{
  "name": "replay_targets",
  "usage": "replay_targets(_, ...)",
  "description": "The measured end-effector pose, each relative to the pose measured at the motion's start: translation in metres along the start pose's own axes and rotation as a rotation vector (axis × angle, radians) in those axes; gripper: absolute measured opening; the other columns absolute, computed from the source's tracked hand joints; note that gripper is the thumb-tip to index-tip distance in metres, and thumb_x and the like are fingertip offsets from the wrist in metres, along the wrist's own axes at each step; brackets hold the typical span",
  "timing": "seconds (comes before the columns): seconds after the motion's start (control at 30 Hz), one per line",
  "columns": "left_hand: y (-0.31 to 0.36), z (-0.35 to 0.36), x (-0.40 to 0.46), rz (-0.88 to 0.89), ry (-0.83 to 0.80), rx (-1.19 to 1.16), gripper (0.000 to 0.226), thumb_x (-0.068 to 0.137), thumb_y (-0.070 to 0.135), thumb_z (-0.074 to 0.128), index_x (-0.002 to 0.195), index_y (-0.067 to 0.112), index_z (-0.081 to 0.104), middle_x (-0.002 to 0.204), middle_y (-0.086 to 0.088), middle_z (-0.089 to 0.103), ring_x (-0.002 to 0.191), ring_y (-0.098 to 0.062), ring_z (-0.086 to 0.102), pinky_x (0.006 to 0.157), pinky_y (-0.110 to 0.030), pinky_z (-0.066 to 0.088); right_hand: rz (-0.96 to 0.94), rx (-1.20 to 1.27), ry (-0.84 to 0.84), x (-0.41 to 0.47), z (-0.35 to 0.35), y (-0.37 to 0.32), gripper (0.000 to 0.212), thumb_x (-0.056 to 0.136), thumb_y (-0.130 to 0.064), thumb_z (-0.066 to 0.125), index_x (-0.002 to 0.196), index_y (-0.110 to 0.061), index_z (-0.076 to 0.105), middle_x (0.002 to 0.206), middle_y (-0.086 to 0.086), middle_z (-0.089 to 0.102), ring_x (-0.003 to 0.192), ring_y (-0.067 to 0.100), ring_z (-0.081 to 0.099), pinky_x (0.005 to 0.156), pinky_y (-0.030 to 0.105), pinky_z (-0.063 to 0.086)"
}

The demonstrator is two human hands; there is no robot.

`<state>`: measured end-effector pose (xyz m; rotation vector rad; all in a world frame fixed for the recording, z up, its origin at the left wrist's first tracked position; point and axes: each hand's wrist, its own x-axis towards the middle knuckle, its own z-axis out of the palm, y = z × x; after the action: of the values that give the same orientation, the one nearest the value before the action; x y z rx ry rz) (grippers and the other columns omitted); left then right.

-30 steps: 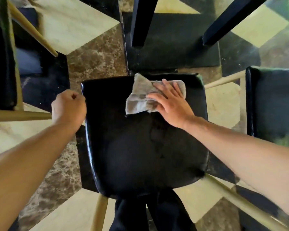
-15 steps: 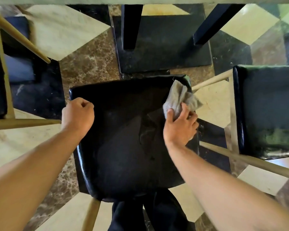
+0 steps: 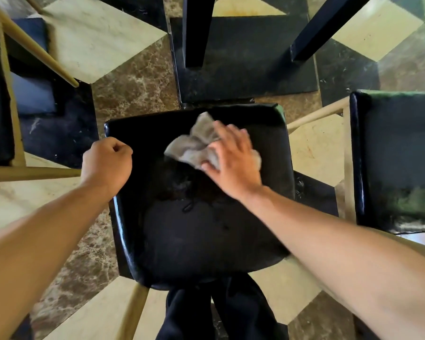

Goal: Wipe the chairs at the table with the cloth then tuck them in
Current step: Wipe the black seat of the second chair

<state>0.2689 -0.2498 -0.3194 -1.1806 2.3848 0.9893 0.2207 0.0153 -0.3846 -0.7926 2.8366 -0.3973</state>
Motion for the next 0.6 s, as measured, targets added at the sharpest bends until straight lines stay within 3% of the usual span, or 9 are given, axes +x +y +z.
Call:
replay_targets(0.1,-0.001,0.001,-0.004,-0.007,-0.012,-0.011,0.023,0.095,0.022,0.051,0.094,0.023,0.073,0.077,0.003,0.065,0.065,-0.012,0.057,0.049,-0.026,0.037,0.328,0.037,0.046,-0.006,-0.027,0.061,0.041,0.089,-0.049,0.068,0.106,-0.014,0.055,0.16,0.009,0.035,0.146,0.034,0.032,0.115,0.047,0.037)
replay_targets(0.2,-0.001,0.005,-0.005,-0.015,-0.034,-0.022,0.023,0.095,0.023,0.05,0.093,0.025,0.073,0.079,0.002,0.065,0.066,-0.014,0.059,0.049,-0.026,0.038,0.681,0.258,0.163,-0.025,-0.042,0.084,0.05,0.091,-0.048,0.062,0.118,-0.009,0.05,0.144,0.013,0.049,0.127,0.034,0.053,0.096,0.038,0.048)
replay_targets(0.3,-0.003,0.009,-0.009,-0.006,-0.098,-0.01,0.023,0.094,0.025,0.049,0.092,0.026,0.071,0.083,-0.002,0.067,0.068,-0.019,0.061,0.05,-0.027,0.04,0.916,0.336,0.224,-0.043,-0.036,0.065,0.044,0.095,-0.051,0.054,0.121,-0.016,0.044,0.128,0.008,0.058,0.111,0.033,0.061,0.079,0.038,0.047)
replay_targets(0.37,-0.004,0.01,-0.013,0.008,-0.13,0.021,0.023,0.094,0.024,0.049,0.091,0.026,0.071,0.083,-0.004,0.068,0.07,-0.022,0.062,0.055,-0.03,0.044,0.881,0.227,0.201,-0.052,-0.025,0.039,0.043,0.099,-0.046,0.052,0.129,-0.016,0.043,0.146,0.012,0.049,0.128,0.036,0.053,0.093,0.048,0.05)
replay_targets(0.43,-0.004,0.009,-0.017,0.035,-0.122,0.074,0.021,0.093,0.023,0.05,0.09,0.024,0.071,0.088,-0.005,0.068,0.079,-0.026,0.063,0.068,-0.037,0.05,0.744,0.19,0.169,-0.06,-0.01,0.006,0.043,0.103,-0.036,0.054,0.136,-0.012,0.044,0.164,0.018,0.029,0.15,0.039,0.03,0.119,0.051,0.033)
replay_targets(0.53,-0.007,0.002,-0.015,0.062,-0.037,0.149,0.019,0.092,0.018,0.05,0.085,0.02,0.068,0.106,-0.011,0.066,0.096,-0.036,0.061,0.094,-0.053,0.05,0.474,0.259,0.064,-0.072,0.014,-0.057,0.046,0.104,-0.031,0.054,0.146,-0.016,0.044,0.17,0.013,0.016,0.157,0.034,0.01,0.127,0.048,0.016)
replay_targets(0.6,-0.012,-0.005,-0.012,0.033,0.02,0.156,0.017,0.091,0.016,0.05,0.083,0.022,0.064,0.113,-0.015,0.062,0.101,-0.038,0.059,0.098,-0.054,0.047,0.291,0.29,-0.017,-0.075,0.028,-0.1,0.052,0.104,-0.031,0.053,0.154,-0.024,0.039,0.17,0.01,0.015,0.158,0.032,0.006,0.128,0.047,0.013)
